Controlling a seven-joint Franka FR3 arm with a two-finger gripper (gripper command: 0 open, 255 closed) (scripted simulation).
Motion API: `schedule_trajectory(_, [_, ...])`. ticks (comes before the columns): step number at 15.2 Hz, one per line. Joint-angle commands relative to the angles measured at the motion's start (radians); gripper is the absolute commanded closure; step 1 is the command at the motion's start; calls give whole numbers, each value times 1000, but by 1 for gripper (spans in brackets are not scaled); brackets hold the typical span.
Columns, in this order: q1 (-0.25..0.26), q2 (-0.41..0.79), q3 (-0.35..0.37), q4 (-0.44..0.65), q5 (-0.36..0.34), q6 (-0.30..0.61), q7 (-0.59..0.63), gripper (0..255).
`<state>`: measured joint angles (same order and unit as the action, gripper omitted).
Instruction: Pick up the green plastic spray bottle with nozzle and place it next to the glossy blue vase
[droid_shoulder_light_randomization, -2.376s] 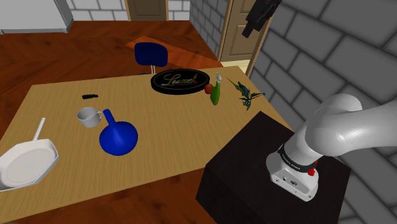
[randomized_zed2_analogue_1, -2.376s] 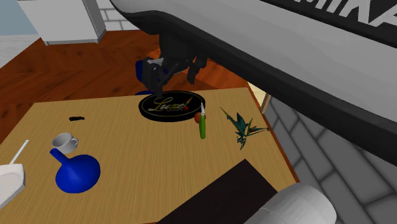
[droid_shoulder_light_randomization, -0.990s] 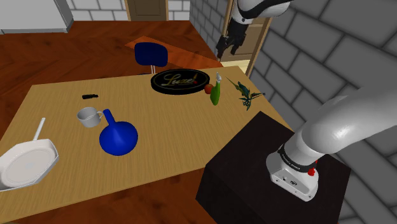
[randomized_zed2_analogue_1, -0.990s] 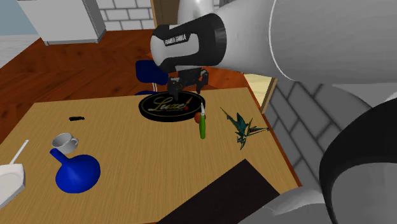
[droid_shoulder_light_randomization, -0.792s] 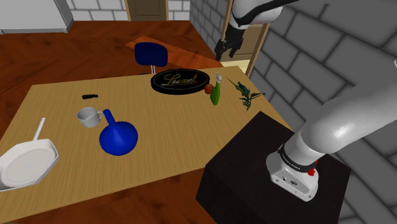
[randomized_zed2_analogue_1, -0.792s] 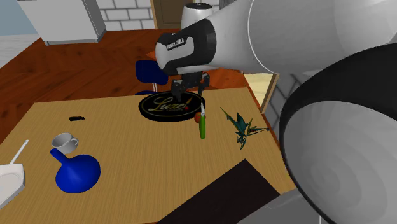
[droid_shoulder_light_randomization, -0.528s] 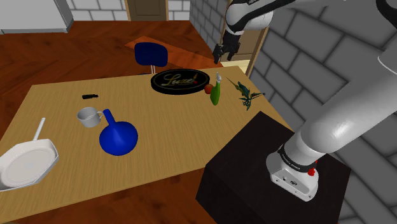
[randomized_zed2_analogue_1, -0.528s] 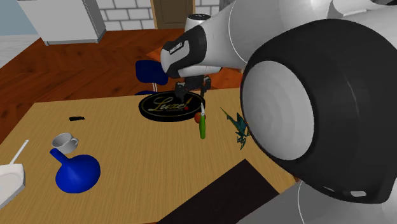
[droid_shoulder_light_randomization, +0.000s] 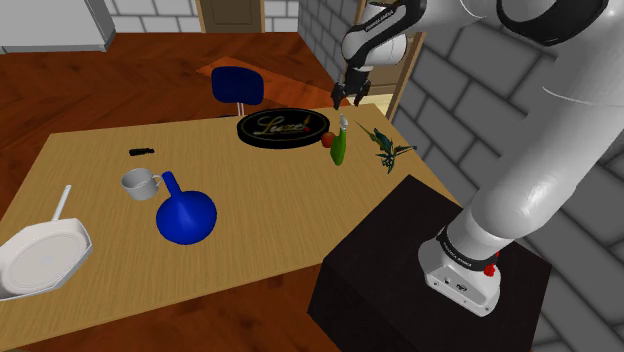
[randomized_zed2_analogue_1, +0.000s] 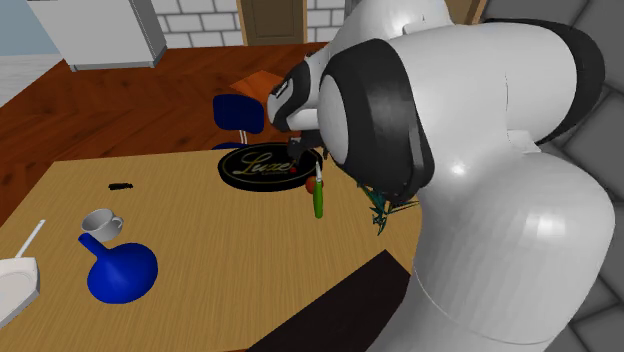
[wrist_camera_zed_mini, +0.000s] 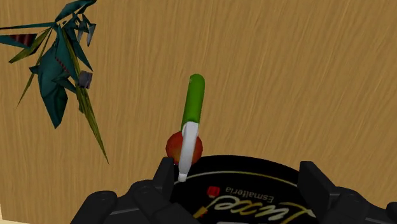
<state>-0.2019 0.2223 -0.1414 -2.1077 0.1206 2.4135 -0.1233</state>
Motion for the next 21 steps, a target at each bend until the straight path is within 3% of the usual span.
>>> schedule_trajectory(1, [-14, 65, -6, 40, 14, 16, -5, 0])
schedule_trajectory(6, [-50, 224, -13, 157, 45, 37, -10, 0])
schedule_trajectory(14, [-58, 304, 2, 166, 66, 107, -24, 0])
schedule_trajectory(21, [-58, 304, 2, 166, 66, 107, -24, 0])
